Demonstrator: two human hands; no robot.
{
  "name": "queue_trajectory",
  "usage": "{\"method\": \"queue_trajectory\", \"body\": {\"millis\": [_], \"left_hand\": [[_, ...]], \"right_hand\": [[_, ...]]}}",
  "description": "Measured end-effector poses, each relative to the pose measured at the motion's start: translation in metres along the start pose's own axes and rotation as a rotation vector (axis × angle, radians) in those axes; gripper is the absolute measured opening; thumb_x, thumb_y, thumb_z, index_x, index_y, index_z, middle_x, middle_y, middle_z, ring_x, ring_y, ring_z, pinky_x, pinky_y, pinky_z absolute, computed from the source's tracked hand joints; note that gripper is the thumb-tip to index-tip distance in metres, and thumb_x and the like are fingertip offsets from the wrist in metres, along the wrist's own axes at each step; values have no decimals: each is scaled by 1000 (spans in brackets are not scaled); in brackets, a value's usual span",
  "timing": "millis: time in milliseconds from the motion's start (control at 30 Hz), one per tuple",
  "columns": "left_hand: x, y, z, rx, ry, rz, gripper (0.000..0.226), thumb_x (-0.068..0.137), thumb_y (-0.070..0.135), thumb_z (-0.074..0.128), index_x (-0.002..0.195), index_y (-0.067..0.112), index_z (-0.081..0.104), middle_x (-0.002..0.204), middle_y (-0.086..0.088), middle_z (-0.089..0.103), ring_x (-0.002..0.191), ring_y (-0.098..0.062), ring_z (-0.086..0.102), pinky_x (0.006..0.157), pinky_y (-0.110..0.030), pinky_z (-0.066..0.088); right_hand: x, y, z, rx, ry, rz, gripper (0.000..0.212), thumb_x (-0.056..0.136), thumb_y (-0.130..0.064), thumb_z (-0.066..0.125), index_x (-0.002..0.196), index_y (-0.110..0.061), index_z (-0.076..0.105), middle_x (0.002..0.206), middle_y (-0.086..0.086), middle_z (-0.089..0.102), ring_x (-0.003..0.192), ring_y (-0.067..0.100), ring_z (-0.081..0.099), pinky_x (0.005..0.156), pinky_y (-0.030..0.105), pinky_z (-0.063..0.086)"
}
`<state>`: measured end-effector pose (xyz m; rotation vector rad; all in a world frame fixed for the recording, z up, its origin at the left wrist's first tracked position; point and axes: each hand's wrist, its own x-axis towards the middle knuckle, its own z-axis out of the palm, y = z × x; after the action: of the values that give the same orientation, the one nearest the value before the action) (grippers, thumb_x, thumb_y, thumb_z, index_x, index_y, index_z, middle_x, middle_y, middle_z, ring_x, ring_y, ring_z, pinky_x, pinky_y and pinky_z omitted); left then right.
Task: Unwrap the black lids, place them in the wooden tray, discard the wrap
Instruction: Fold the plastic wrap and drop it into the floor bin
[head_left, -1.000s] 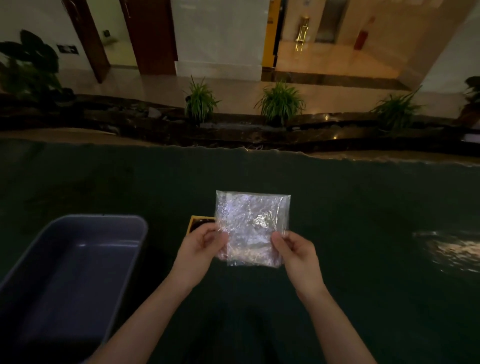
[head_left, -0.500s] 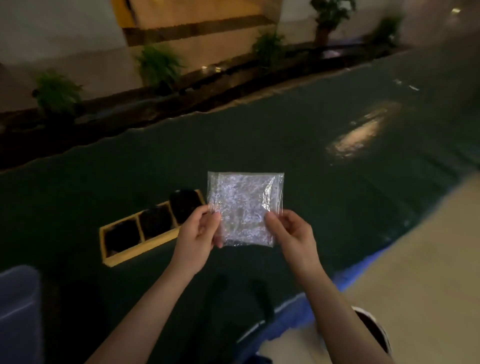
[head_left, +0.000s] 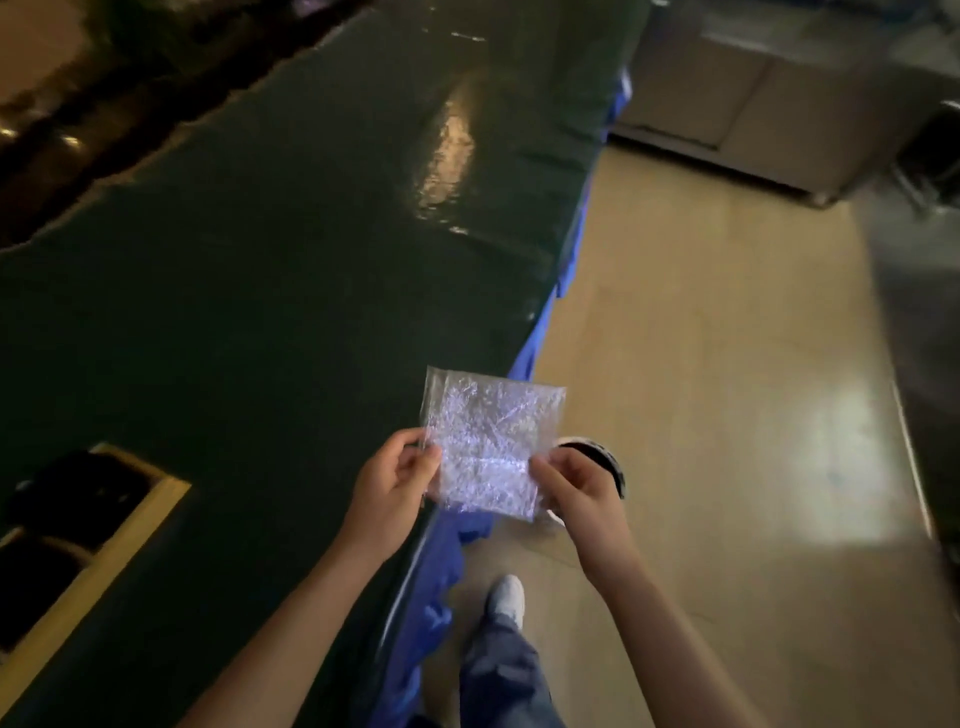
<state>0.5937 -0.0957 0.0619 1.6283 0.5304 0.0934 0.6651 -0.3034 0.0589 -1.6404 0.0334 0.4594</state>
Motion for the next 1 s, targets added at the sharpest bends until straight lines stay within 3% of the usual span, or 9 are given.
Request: {"method": "queue_trajectory", "body": {"millis": [133, 267, 433, 567, 667, 800, 900, 1000], "left_hand": [[27, -5, 43, 68, -68, -19, 14, 100, 16, 63, 113, 21, 64, 101, -15, 73, 92, -33, 71, 75, -33, 54], [64, -15, 80, 187, -94, 18, 17, 99, 16, 64, 116, 15, 66, 112, -12, 69, 103, -32, 68, 89, -39, 55], [130, -31, 111, 661, -121, 221, 34, 95, 21, 68, 119, -4, 67, 122, -22, 63, 114, -38, 62, 104, -47, 46], [182, -40, 130, 884, -179, 303, 59, 90, 43, 49, 120, -5, 67, 127, -25, 61, 118, -43, 59, 106, -49, 43], [218, -57, 139, 1007, -203, 392, 54, 90, 38, 52, 120, -3, 67, 129, -26, 60, 117, -45, 59, 103, -53, 46], [256, -85, 151, 1092, -201, 513, 51, 88, 33, 60, 125, -2, 65, 134, -28, 56, 123, -46, 55, 105, -55, 44], [275, -106, 161, 1150, -162, 565, 51, 88, 34, 60, 128, 2, 64, 139, -25, 55, 125, -46, 51, 104, -56, 41], [283, -119, 164, 1178, -104, 602, 49, 88, 35, 61, 129, 7, 60, 142, -20, 52, 126, -41, 46, 106, -53, 36]], "right_hand": [[11, 14, -38, 18, 80, 20, 22, 98, -8, 68, 79, 0, 59, 65, 8, 51, 61, 17, 48, 62, 29, 43], [30, 34, -75, 94, 191, 67, 19, 97, -11, 69, 83, 0, 63, 69, 6, 54, 66, 19, 51, 66, 33, 45], [64, 69, -110, 164, 305, 216, 21, 97, -13, 70, 76, -12, 64, 67, -1, 59, 63, 12, 55, 66, 30, 50], [95, 107, -133, 260, 392, 340, 17, 98, -9, 68, 81, -11, 64, 72, 2, 61, 67, 15, 57, 67, 30, 50], [121, 145, -148, 302, 449, 438, 7, 98, -9, 68, 98, -3, 68, 83, 10, 64, 76, 22, 61, 73, 36, 53], [158, 196, -157, 297, 476, 536, 13, 97, -11, 69, 104, -1, 66, 87, 11, 66, 78, 23, 63, 73, 35, 55], [189, 238, -162, 278, 498, 612, 25, 96, -12, 71, 118, -3, 62, 101, 13, 70, 87, 25, 66, 80, 39, 57], [217, 279, -163, 254, 498, 672, 20, 97, -12, 70, 114, -4, 63, 103, 12, 70, 87, 23, 66, 77, 35, 58]]}}
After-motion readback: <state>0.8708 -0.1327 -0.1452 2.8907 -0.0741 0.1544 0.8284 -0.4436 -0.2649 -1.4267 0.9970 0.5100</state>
